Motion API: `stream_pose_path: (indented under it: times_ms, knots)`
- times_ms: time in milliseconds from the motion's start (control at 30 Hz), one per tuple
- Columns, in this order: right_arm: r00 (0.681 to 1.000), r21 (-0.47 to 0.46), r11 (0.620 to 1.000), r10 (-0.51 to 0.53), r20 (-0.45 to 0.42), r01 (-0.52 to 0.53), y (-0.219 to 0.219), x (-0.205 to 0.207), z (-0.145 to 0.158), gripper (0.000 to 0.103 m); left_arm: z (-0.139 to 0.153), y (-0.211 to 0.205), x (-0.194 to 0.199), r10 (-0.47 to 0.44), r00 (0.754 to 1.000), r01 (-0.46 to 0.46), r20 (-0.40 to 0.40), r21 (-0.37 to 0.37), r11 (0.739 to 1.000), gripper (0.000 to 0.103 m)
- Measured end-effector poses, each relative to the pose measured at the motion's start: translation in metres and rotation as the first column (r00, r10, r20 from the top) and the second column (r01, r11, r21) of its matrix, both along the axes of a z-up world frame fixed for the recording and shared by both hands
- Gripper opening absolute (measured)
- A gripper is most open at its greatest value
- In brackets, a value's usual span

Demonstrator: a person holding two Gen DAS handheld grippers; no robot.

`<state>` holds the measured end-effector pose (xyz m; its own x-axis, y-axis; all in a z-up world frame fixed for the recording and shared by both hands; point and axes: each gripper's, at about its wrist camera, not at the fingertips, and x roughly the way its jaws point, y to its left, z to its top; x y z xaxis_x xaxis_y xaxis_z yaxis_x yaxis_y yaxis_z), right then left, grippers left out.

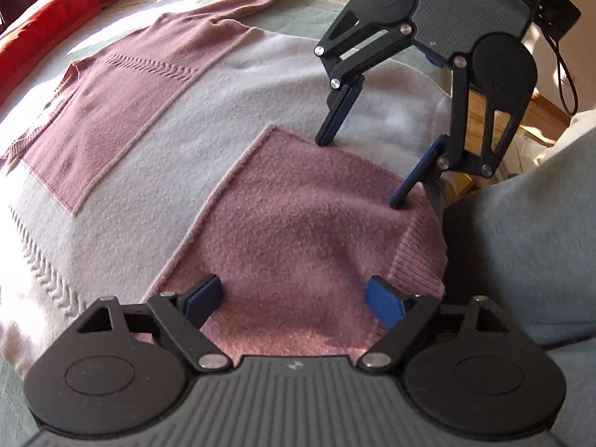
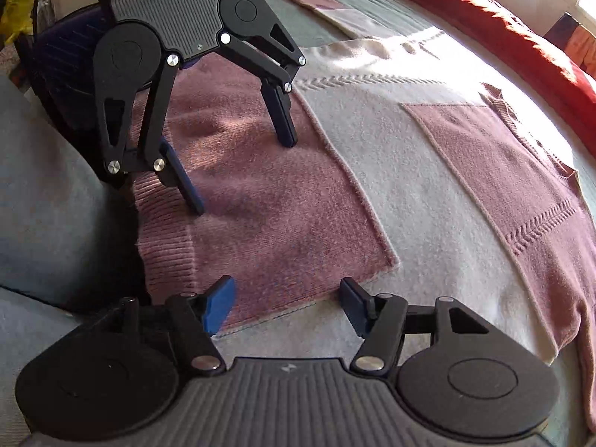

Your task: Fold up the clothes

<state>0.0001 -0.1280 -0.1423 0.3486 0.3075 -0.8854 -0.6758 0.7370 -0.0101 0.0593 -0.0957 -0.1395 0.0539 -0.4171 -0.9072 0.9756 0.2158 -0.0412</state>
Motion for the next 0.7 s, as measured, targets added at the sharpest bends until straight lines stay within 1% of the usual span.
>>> stream_pose_path:
  times_ms: [67,100,133,233,267,333,367,433,500,567,633,700]
  knots:
    - [0.998,0.007,1.000,0.022,-0.051,-0.021,0.002,-0.011,0.002,0.073,0.005,0.009,-0.005,-0.008,0.999,0.010,-0.042,0.030,1.000,0.086]
    - [0.998,0.012,1.000,0.029,-0.057,-0.028,0.002,-0.012,0.005,0.073,0.010,0.011,-0.003,-0.005,0.998,0.008,-0.065,0.033,0.999,0.086]
    - [0.998,0.019,0.999,0.030,-0.056,-0.029,0.002,-0.010,0.008,0.073,0.015,0.012,0.000,0.008,0.997,-0.006,-0.072,0.024,1.000,0.086]
    - [1.000,0.032,0.999,0.005,0.003,-0.005,-0.001,0.007,0.018,0.073,0.026,0.012,0.015,0.081,0.997,-0.082,-0.011,-0.024,0.996,0.086]
    - [1.000,0.030,1.000,-0.006,0.027,0.005,-0.002,0.015,0.018,0.074,0.026,0.010,0.022,0.113,0.994,-0.113,0.003,-0.033,0.993,0.086]
    - [0.997,0.018,0.999,-0.038,0.065,0.037,-0.005,0.035,0.014,0.074,0.018,0.005,0.038,0.177,0.984,-0.176,0.021,-0.031,0.984,0.086]
    - [0.996,0.018,0.998,-0.059,0.068,0.058,-0.008,0.042,0.011,0.074,0.014,0.003,0.044,0.200,0.979,-0.199,0.031,-0.022,0.980,0.086]
    - [0.994,0.025,0.994,-0.106,0.039,0.105,-0.014,0.053,0.005,0.074,0.008,0.006,0.046,0.227,0.974,-0.227,-0.005,-0.005,0.974,0.086]
    - [0.989,0.034,0.989,-0.146,0.003,0.146,-0.019,0.058,-0.001,0.074,0.006,0.015,0.039,0.242,0.969,-0.242,-0.054,0.014,0.970,0.087]
    - [0.985,0.051,0.984,-0.167,-0.050,0.169,-0.022,0.050,-0.006,0.085,0.005,0.024,0.030,0.257,0.961,-0.255,-0.099,0.033,0.966,0.092]
    - [0.979,0.059,0.981,-0.180,-0.099,0.187,-0.021,0.040,-0.008,0.098,0.008,0.031,0.019,0.269,0.953,-0.265,-0.136,0.051,0.963,0.092]
    - [0.972,0.058,0.980,-0.182,-0.147,0.192,-0.017,0.030,-0.008,0.103,0.015,0.035,0.015,0.281,0.944,-0.275,-0.170,0.059,0.960,0.091]
